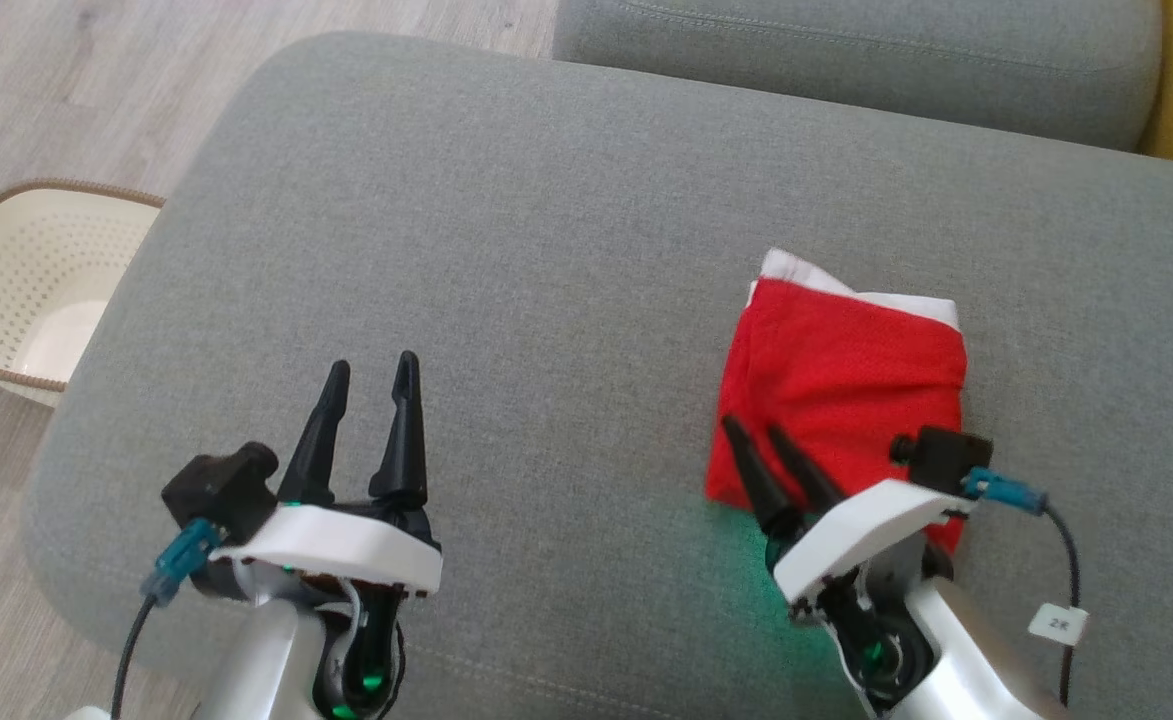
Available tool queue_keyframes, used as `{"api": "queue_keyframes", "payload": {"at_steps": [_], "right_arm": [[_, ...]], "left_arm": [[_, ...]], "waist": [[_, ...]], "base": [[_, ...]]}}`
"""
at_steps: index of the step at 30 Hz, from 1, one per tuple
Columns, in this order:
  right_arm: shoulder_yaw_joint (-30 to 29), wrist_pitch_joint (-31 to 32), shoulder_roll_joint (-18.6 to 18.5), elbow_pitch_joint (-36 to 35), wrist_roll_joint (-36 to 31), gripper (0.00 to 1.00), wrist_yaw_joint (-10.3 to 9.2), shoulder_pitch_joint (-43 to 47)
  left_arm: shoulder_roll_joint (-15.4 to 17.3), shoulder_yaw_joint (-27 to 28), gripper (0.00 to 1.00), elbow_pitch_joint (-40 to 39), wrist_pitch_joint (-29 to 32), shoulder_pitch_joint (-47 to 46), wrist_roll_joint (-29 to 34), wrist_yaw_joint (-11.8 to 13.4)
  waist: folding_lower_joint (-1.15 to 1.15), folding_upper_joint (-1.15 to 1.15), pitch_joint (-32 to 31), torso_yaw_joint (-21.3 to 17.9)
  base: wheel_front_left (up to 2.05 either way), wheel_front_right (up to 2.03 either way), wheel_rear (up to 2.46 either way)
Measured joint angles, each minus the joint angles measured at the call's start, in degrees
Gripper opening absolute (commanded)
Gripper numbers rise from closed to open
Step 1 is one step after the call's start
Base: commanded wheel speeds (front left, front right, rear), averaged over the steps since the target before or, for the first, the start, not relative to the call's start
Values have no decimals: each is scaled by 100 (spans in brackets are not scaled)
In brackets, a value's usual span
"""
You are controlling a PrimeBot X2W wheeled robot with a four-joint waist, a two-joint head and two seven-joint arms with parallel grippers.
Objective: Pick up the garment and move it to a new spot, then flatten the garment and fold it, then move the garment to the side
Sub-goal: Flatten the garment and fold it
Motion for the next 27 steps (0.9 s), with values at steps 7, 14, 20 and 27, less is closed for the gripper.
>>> {"api": "queue_keyframes", "payload": {"at_steps": [7,14,20,27], "right_arm": [[187,446,-10,557,110,100,0,-156],[314,352,-31,151,349,100,0,-348],[9,68,-271,-651,396,100,0,-344],[-861,-714,-797,-1024,-917,100,0,-269]], "left_arm": [[0,-13,100,-1,0,0,0,15],[0,16,100,7,0,0,1,13],[0,69,100,-2,0,0,12,-7],[0,120,100,-76,0,-1,66,-44]], "waist": [[0,0,53,-18],[0,0,16,-203],[0,0,-119,-479],[0,0,-253,-850]], "base": [[0,0,0],[0,0,0],[0,0,0],[0,0,0]]}}
